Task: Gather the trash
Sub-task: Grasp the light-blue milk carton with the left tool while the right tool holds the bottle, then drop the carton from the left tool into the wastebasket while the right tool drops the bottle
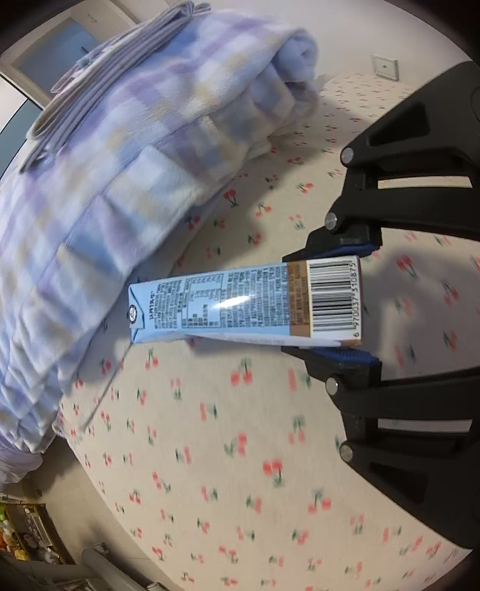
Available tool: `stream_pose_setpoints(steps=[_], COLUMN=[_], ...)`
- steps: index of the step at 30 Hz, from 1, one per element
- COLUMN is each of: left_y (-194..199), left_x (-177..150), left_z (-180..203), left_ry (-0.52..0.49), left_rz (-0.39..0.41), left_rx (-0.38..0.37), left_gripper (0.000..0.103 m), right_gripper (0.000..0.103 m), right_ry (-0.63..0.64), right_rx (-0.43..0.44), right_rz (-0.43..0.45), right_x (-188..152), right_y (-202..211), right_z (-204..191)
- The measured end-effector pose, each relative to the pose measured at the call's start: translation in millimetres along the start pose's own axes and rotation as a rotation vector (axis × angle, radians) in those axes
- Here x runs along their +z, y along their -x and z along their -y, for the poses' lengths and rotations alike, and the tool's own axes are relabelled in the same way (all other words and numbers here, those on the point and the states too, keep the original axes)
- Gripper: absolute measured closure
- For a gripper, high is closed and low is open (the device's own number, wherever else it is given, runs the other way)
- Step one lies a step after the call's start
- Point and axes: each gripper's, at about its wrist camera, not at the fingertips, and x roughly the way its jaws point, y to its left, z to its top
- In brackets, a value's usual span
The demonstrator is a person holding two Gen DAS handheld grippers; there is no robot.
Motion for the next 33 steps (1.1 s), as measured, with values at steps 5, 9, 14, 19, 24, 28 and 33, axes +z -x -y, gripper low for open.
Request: stream_pose_setpoints(steps=[5, 9, 14, 19, 24, 28, 33], left_y=[38.4, 79.7, 117.6, 152.6, 184.0, 195.2, 190.9], left_x=[2.9, -0.6, -2.6, 0.4, 5.2, 9.9, 16.6], left_z=[-35.4, -60.4, -92.0, -129.5, -171.3, -211.9, -265.7], left_ry=[-0.069, -0.179, -0.263, -0.279, -0.278, -0.256, -0.194], left_rz=[-0.023, -0.03, -0.021, -0.013, 0.036, 0.054, 0.038], left_rx=[-0.042, -0.067, -0.099, -0.125, -0.134, -0.123, -0.07], left_gripper=[0.063, 0.063, 0.063, 0.063, 0.063, 0.063, 0.063], right_gripper=[0.062, 0.062, 0.062, 0.062, 0.062, 0.062, 0.062], right_ry=[0.004, 0.02, 0.018, 0.081, 0.141, 0.176, 0.224], right_rx=[0.007, 0.019, 0.067, 0.069, 0.101, 0.149, 0.218], right_rz=[0.003, 0.014, 0.015, 0.017, 0.009, -0.002, -0.032], right_x=[-6.4, -14.6, -24.0, -32.2, -42.3, -51.1, -57.5], right_y=[16.0, 37.8, 62.9, 75.1, 80.5, 79.2, 67.8], right_z=[-13.0, -30.0, -59.0, -104.8, -148.9, -184.0, -236.9])
